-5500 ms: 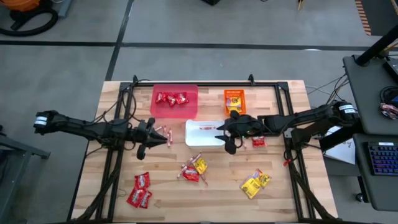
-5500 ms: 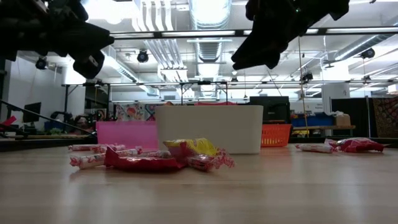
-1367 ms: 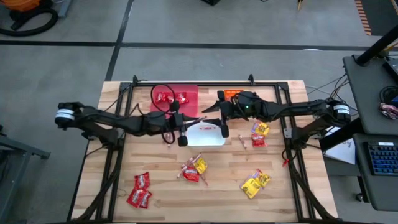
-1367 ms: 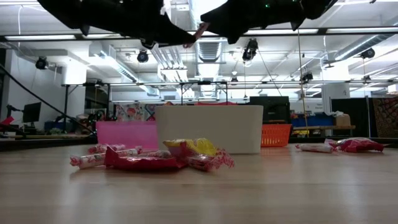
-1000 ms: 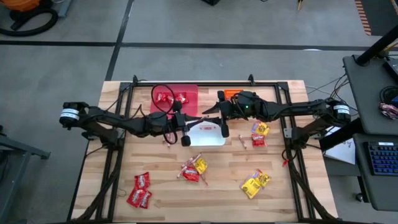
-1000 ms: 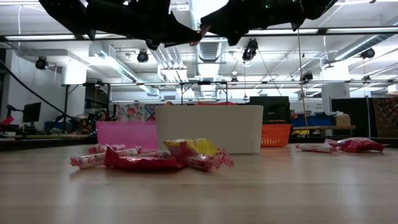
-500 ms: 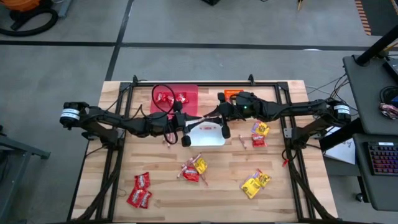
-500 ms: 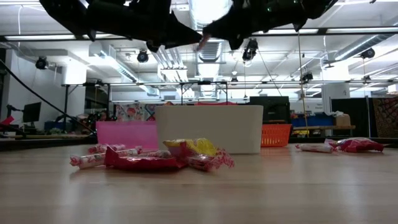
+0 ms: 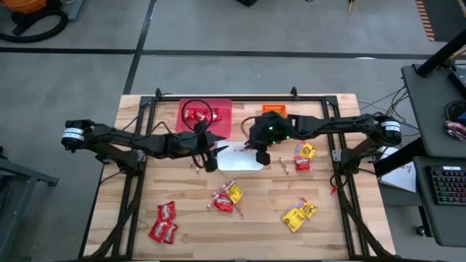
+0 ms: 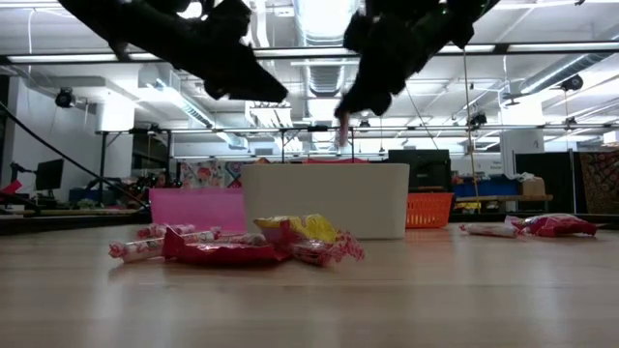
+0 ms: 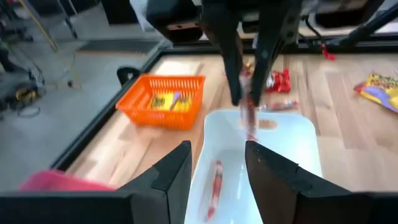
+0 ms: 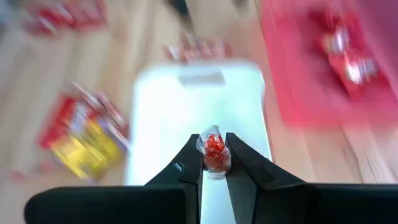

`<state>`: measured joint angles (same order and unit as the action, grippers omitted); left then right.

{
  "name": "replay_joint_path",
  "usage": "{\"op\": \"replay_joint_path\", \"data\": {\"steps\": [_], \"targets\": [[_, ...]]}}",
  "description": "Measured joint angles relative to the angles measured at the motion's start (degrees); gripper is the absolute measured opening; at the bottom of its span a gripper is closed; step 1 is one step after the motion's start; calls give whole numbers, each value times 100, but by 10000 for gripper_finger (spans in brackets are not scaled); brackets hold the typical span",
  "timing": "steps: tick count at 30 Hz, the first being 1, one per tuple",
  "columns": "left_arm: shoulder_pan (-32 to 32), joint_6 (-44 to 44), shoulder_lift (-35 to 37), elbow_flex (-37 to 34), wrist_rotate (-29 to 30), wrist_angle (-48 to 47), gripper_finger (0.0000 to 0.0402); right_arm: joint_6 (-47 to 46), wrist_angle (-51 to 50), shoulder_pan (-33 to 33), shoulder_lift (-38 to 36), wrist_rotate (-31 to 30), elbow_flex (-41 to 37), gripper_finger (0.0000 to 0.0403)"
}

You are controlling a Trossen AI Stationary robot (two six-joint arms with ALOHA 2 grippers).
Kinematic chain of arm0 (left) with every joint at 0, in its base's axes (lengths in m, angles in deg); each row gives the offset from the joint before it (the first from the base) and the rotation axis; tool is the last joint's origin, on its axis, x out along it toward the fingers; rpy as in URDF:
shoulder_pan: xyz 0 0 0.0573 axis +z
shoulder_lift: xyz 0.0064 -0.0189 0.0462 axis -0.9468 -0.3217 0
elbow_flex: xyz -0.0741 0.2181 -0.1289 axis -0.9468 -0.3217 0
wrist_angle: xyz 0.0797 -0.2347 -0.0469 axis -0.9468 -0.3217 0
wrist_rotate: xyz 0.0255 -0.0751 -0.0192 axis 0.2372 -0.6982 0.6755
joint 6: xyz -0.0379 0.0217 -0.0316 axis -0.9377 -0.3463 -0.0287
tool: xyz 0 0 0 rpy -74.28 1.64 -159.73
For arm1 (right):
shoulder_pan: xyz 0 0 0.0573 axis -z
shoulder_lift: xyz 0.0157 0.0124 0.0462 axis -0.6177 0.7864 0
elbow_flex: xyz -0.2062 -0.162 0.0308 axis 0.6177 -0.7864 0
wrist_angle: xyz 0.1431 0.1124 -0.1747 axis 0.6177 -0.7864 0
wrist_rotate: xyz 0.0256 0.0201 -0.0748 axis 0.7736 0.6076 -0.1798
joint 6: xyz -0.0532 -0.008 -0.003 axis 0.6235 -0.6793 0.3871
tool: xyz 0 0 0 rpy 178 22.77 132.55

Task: Sort candy
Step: Put the white candy into the white bin, then put the yellow candy into the orange bin

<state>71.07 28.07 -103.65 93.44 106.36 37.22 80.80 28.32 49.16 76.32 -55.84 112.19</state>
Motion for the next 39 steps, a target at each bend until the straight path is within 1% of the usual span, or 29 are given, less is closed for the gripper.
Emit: {"op": "replay_joint_path", "data": {"steps": [5,12,18,23,27,30,36,39], "targets": [[0,-369,616,0,50,-895,134,6,-1078,0,583,-627,419,38],[0,-656,1317,0,341,-1548,135,108,-1647,-16,1151,-650,883,94],[0,-815,1459,0,348,-1844,135,194,-1686,-39,1211,-607,987,133],[0,-1033,1418,0,343,-2200,135,196,-1876,-39,1073,-608,1144,139],[0,-1278,1380,0,343,-2502,135,-55,-2386,-37,874,-605,1314,140],[0,-1409,1364,0,341,-2593,135,-469,-2938,-37,641,-606,1373,141],[0,-1433,1360,0,340,-2630,135,-1418,-4356,-35,144,-612,1330,141],[0,-1433,1358,0,341,-2625,135,-1811,-4769,7,-97,-651,1199,141]]}}
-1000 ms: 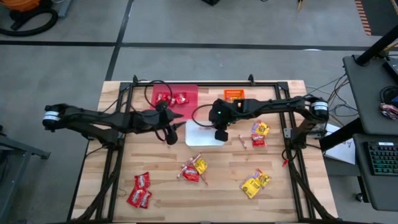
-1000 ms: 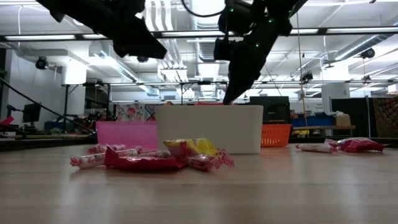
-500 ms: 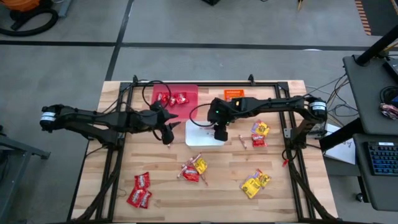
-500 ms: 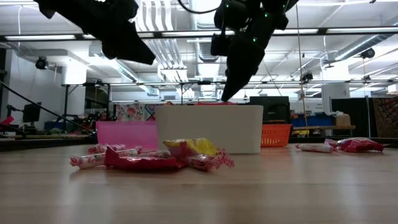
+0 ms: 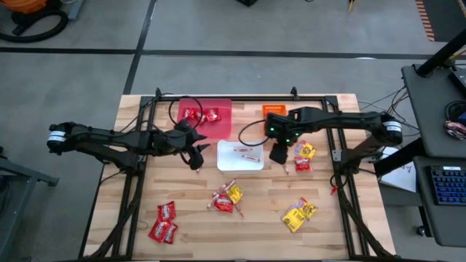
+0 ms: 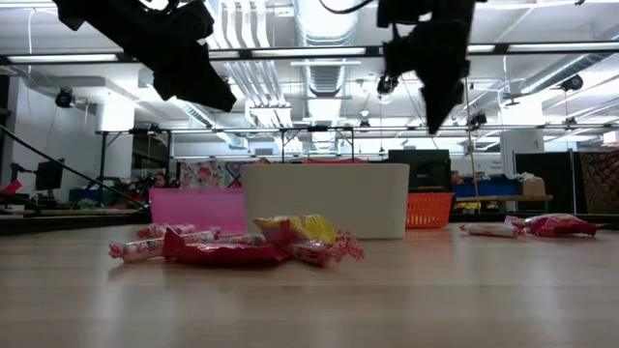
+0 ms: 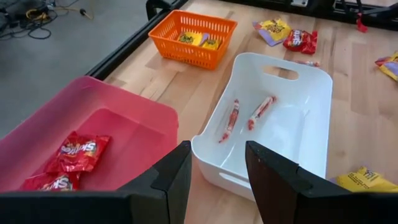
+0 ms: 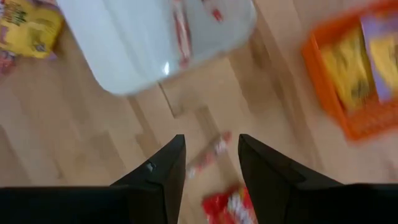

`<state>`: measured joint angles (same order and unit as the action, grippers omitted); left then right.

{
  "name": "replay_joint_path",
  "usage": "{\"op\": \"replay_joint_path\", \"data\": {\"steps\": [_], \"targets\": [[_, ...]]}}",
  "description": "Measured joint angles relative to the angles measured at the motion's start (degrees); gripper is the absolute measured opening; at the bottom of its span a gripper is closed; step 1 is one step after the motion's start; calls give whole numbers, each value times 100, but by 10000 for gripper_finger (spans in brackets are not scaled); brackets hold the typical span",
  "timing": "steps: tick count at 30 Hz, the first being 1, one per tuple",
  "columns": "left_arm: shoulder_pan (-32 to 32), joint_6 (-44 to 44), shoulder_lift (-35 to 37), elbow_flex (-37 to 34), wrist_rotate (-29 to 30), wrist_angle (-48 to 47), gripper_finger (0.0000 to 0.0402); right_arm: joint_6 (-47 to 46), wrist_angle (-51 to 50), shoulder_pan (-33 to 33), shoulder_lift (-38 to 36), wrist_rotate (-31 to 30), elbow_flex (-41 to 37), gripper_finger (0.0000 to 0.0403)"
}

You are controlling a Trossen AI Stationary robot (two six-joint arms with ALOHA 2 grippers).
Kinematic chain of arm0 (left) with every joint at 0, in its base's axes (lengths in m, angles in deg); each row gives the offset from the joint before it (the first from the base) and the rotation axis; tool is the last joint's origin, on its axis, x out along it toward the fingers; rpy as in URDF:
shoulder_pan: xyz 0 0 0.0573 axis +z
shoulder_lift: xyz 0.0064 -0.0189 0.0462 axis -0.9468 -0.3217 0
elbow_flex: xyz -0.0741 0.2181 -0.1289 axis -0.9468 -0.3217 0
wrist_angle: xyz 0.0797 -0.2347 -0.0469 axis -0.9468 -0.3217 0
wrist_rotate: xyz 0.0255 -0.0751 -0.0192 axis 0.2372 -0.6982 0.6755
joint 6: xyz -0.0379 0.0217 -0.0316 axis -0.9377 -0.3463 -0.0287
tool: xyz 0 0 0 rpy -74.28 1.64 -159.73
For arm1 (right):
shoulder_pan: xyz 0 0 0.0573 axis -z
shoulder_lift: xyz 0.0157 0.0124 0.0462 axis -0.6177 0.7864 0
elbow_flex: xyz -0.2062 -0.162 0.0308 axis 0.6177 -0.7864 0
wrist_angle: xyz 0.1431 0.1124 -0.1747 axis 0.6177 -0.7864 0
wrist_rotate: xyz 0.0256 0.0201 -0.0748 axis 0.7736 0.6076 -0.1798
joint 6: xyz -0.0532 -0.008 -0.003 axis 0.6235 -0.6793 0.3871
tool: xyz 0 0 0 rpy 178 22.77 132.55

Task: Sort candy
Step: Put the yellow candy into the orange bin

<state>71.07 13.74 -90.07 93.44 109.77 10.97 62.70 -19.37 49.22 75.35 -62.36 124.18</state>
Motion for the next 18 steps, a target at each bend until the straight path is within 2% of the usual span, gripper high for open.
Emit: {"op": "replay_joint_path", "data": {"steps": [5,10,18], "targets": [[0,0,-4,0,-2,1,135,-724,-377,186,-294,-46,-553,141],[0,2,-4,0,-1,-1,135,-1410,-556,372,-409,-454,-1504,141],[0,27,-4,0,0,0,135,-2137,378,411,-282,-626,-2729,141]]}}
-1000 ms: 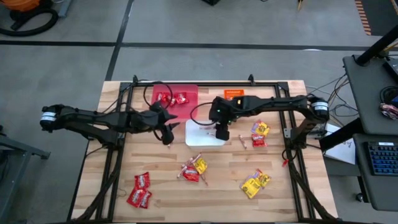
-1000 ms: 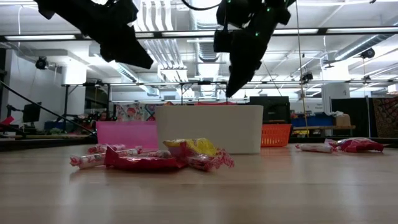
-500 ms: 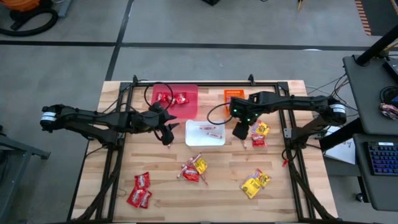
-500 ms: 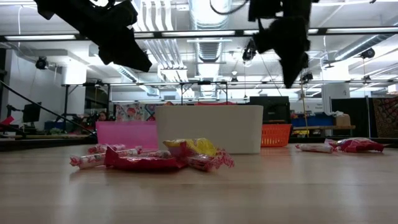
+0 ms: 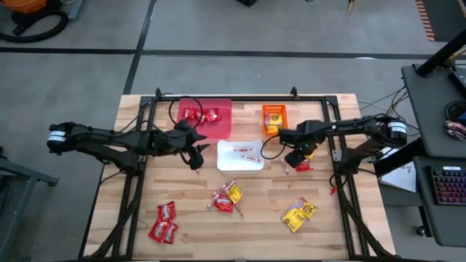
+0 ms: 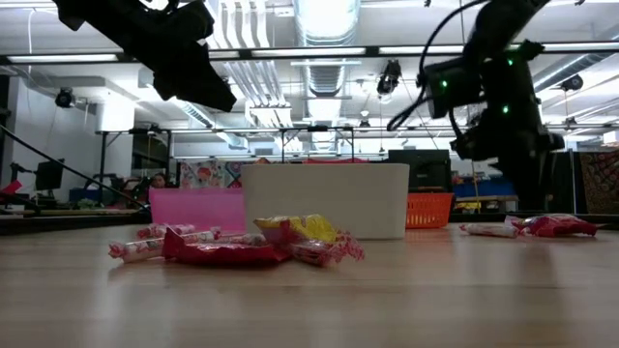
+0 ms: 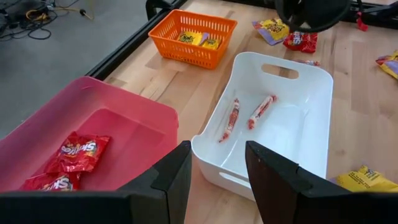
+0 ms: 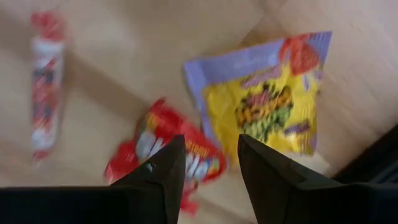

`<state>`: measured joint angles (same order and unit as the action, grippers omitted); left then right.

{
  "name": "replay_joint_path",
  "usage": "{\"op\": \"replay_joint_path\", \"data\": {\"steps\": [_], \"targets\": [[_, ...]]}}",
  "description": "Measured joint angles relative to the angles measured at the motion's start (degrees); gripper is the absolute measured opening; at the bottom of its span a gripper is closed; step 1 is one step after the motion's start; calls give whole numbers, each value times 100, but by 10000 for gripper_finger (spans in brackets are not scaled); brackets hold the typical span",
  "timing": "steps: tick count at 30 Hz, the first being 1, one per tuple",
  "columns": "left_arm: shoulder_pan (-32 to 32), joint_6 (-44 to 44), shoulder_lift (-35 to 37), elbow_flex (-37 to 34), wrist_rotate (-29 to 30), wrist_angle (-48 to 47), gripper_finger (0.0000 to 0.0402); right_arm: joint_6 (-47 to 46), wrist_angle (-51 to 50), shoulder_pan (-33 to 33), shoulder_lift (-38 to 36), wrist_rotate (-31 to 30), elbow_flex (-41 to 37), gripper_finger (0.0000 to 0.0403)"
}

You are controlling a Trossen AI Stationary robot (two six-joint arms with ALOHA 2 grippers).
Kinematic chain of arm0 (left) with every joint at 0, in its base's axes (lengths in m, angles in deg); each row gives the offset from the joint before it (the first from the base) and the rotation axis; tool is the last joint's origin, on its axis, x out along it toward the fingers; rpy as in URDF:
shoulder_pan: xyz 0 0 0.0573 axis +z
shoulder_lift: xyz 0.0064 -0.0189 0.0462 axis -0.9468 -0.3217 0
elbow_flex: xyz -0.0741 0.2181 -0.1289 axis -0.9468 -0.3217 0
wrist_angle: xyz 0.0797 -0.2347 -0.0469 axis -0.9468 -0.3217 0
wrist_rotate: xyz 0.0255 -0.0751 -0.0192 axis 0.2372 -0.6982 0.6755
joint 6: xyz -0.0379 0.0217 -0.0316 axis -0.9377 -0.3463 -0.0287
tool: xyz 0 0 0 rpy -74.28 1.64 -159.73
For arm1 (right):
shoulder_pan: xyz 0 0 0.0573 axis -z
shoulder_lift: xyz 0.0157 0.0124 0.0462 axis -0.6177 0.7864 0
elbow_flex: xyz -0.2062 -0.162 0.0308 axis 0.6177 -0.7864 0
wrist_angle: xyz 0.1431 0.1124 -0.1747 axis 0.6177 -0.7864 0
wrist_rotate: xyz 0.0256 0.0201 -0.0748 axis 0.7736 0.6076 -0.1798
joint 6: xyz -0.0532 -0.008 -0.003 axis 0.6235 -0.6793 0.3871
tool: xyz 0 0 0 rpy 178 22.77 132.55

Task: Sort candy
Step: Put the yellow candy into the orange bin

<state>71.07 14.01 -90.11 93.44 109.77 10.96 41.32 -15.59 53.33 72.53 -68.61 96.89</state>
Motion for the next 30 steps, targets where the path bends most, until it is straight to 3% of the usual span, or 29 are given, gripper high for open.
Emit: {"op": "replay_joint_path", "data": {"steps": [6,24,30], "targets": [[0,1,0,0,0,49,135,-352,416,15,-2,-744,-142,141],[0,39,0,0,4,146,135,-43,1723,127,61,-923,-1011,140],[0,206,0,0,5,336,135,50,1828,126,65,-915,-1036,89]]}}
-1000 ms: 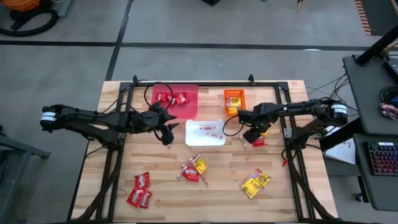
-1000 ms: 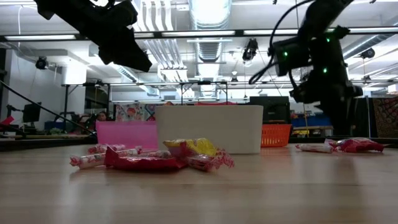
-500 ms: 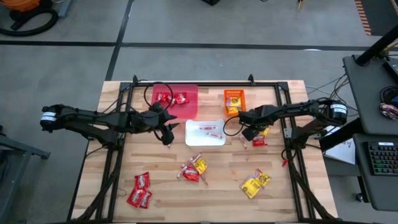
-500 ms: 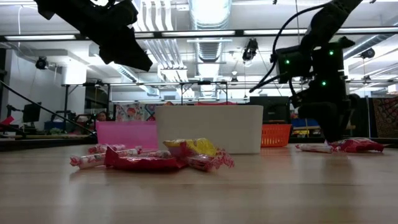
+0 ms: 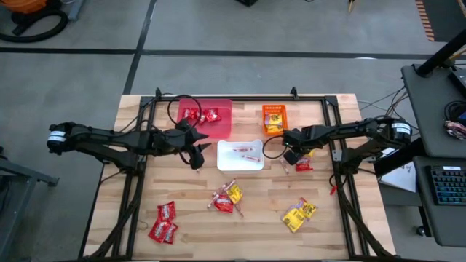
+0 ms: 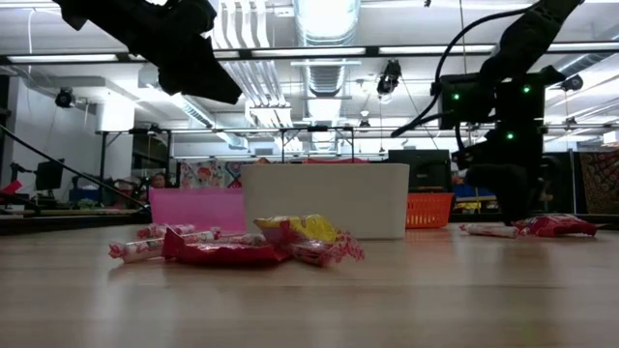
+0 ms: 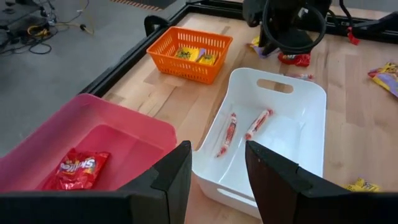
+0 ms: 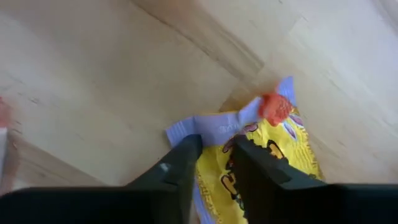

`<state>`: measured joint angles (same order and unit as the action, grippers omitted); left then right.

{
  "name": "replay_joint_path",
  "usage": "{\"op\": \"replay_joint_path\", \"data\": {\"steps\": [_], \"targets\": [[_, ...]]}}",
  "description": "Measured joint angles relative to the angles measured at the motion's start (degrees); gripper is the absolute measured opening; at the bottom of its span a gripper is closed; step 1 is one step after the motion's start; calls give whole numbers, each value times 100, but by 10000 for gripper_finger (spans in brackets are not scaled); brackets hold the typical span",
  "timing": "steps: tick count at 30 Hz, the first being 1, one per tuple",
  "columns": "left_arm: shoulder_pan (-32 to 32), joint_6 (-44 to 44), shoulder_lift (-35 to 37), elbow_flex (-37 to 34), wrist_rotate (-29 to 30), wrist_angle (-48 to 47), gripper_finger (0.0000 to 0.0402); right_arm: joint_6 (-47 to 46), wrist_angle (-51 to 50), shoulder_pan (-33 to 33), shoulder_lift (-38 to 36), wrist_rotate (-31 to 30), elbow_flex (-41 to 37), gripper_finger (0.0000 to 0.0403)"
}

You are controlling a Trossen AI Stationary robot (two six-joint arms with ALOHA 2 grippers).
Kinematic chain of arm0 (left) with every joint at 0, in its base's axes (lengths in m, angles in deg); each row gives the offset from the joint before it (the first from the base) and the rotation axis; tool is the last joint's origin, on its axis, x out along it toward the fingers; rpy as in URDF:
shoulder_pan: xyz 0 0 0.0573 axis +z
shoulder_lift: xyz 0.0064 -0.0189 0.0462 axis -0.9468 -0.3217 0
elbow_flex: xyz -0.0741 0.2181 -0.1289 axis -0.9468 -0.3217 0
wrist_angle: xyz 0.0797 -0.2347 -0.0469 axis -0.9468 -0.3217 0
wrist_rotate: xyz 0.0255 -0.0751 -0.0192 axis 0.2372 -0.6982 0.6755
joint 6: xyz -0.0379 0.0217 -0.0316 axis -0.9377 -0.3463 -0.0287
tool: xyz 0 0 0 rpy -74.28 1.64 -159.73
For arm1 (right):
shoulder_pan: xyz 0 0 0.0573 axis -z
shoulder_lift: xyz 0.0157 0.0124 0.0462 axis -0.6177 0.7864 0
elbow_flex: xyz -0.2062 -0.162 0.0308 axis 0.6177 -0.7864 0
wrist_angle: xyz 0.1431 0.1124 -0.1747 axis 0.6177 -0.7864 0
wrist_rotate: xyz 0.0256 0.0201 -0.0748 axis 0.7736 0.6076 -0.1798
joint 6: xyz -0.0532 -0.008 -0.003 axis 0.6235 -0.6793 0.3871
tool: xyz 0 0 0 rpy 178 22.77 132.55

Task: Sort candy
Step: Put the yellow candy into the orange bin

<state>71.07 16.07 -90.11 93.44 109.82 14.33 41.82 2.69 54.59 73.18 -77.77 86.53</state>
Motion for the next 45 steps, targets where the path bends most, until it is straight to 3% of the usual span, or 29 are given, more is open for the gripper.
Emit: {"op": "replay_joint_path", "data": {"steps": [6,12,22,29,37,42,45], "targets": [[0,35,0,0,1,14,135,108,50,0,-1,-3,-5,16],[0,36,0,0,2,14,135,105,13,-4,-349,-186,-27,10],[0,36,0,0,2,12,135,116,-398,-4,-1691,-254,334,9],[0,36,0,0,2,12,135,302,-298,-2,-2291,-932,636,9],[0,36,0,0,10,55,135,1540,1956,67,-2144,-1005,688,8],[0,36,0,0,10,69,135,2329,3434,312,-1639,-1006,693,8],[0,36,0,0,10,67,135,2655,3814,524,-1252,-987,695,8]]}}
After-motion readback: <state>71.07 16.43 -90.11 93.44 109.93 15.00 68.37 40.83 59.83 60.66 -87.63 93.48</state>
